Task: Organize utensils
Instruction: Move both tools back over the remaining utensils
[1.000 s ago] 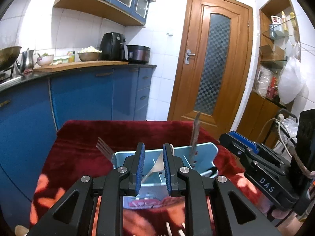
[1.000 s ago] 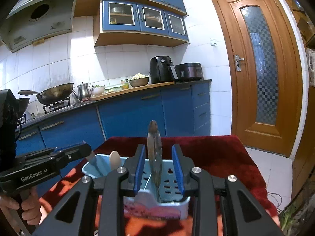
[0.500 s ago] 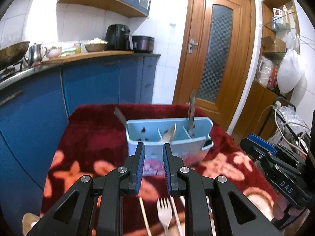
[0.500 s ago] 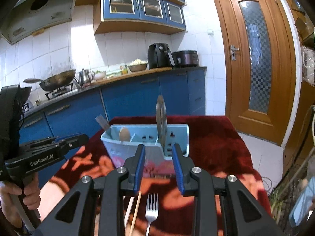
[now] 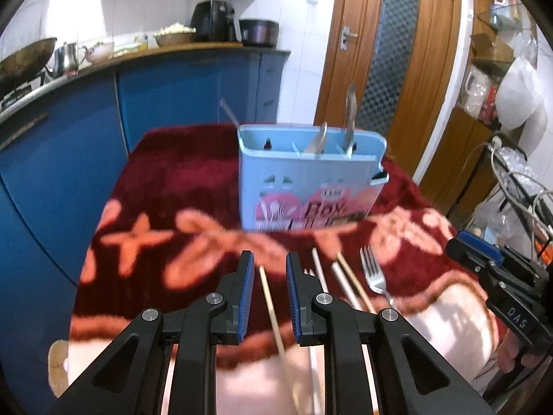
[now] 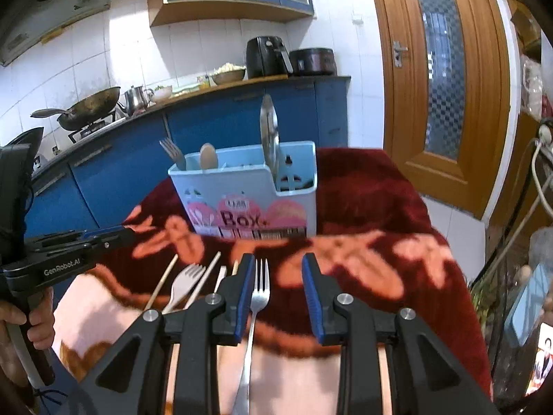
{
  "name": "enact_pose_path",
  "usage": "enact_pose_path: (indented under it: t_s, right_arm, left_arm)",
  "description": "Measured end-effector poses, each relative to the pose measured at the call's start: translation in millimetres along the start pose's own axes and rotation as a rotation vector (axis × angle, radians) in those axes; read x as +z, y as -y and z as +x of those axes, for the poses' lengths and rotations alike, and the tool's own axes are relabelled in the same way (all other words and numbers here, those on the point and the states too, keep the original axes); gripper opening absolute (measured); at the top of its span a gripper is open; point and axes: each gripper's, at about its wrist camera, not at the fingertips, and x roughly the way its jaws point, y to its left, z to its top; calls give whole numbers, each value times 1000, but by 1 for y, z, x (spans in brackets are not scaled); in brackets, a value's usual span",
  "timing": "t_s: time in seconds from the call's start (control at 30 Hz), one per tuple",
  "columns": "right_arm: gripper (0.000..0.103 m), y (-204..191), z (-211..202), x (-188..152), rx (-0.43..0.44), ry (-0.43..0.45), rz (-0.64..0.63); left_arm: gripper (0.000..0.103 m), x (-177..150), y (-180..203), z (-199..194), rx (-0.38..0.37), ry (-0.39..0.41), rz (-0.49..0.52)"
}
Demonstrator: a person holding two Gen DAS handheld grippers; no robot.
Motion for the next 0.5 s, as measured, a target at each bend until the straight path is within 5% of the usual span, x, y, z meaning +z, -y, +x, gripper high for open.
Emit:
enact_pose_path:
  t_s: [0.5]
  right_arm:
    - [31,28,8,-31,-12,-89,71]
  left_arm:
    - [19,-25,-6,45,-16,-227,-48]
